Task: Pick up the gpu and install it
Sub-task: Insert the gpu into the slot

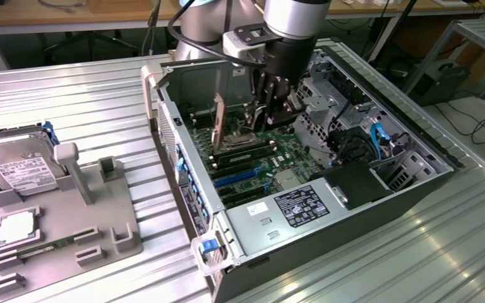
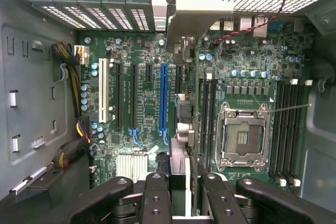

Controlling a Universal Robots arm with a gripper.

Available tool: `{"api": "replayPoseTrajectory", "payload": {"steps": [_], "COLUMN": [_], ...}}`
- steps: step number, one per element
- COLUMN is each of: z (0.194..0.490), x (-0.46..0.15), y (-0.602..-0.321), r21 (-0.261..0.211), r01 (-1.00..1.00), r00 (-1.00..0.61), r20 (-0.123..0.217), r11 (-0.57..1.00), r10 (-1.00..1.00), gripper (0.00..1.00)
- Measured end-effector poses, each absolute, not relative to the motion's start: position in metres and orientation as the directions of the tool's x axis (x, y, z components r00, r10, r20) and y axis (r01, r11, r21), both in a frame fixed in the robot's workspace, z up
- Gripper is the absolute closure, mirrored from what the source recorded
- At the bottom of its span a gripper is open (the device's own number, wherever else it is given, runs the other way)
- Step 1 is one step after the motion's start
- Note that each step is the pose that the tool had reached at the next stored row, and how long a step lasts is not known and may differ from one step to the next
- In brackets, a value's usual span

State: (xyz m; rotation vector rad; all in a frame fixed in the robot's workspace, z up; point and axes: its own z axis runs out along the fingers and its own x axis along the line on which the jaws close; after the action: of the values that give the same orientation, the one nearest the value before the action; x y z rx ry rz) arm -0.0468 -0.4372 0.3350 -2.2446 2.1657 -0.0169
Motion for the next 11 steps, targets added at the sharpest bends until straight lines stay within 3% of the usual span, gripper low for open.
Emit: {"api": "replayPoseTrajectory", "payload": {"steps": [11], "z": [0.3310], "x": [-0.0468], "y": [-0.4372], "r21": [-0.023], "r01": [-0.999], "r00": [0.036], "r20": [-0.009], "r11": [-0.036], "r10": [-0.999], "gripper": [0.72]}}
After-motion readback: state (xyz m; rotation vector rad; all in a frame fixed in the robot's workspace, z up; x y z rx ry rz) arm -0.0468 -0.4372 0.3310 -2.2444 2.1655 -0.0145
